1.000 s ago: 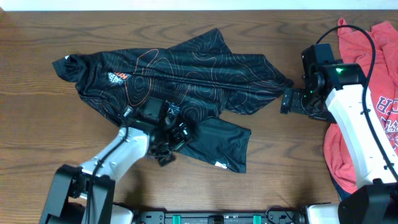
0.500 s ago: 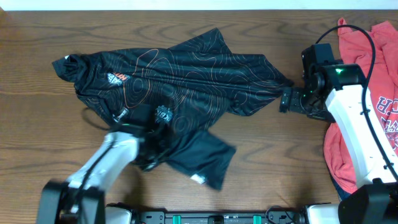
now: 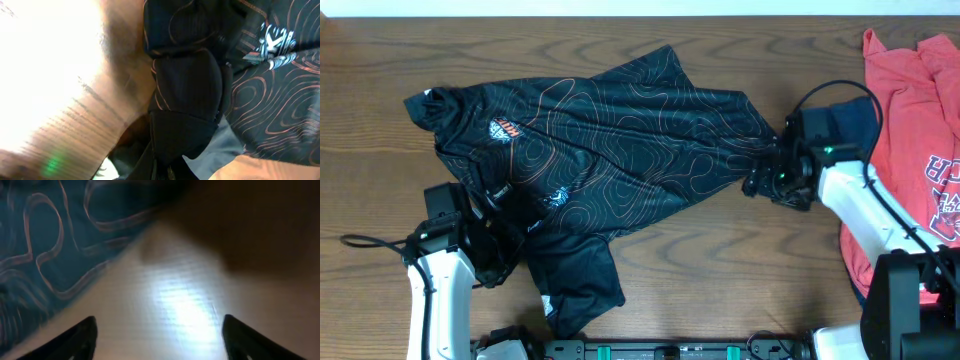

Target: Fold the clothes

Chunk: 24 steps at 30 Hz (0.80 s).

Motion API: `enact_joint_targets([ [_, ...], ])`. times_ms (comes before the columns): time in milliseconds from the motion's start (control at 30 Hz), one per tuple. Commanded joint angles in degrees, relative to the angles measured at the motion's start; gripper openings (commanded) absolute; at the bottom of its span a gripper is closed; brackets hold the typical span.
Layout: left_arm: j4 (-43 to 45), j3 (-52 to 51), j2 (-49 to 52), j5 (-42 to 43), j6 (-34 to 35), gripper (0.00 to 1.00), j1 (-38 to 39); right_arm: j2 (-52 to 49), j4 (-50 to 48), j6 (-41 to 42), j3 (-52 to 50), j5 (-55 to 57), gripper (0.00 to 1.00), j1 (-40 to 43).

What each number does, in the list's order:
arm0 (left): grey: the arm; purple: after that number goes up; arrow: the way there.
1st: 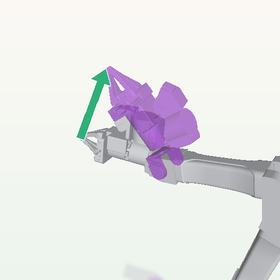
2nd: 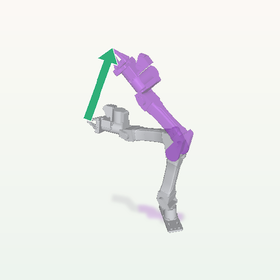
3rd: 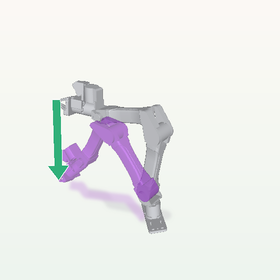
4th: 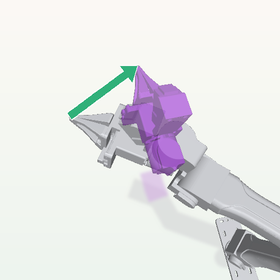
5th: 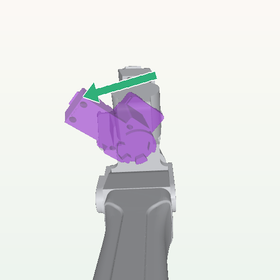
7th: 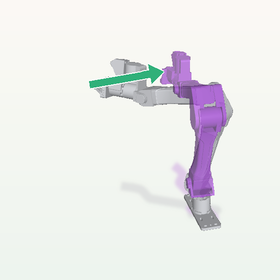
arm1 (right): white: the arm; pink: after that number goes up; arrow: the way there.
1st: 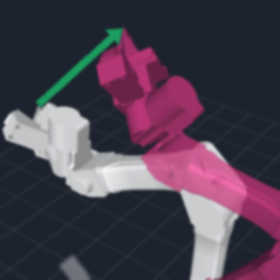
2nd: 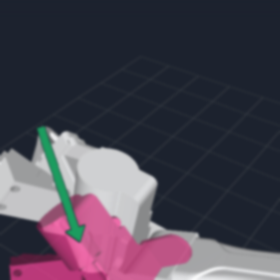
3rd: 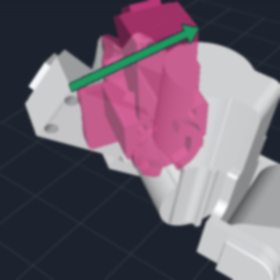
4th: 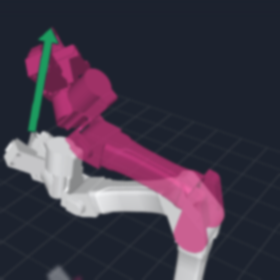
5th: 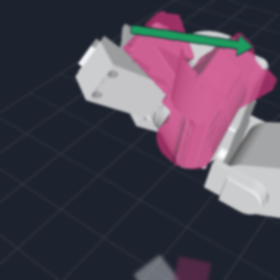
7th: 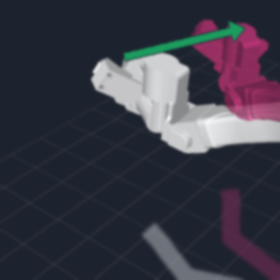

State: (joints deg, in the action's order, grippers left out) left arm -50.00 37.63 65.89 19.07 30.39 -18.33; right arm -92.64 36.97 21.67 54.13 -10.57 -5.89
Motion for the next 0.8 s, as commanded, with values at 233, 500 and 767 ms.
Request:
enact_joint_targets([
  [233, -0.4, 0.7, 0.1, -4.7, -2.3, 0.06, -0.4, -4.1, -18.5, 4.5, -7.8, -0.3, 0.73, 0.6],
  [500, -0.3, 0.7, 0.1, -4.8, -2.3, 0.06, -0.4, -14.3, -31.4, 8.3, -7.7, 2.7, 0.70, 0.7],
  [767, -0.3, 0.7, 0.1, -4.8, -2.3, 0.06, -0.4, -19.1, -35.8, 8.7, -7.7, 6.9, 0.61, 1.1],
])
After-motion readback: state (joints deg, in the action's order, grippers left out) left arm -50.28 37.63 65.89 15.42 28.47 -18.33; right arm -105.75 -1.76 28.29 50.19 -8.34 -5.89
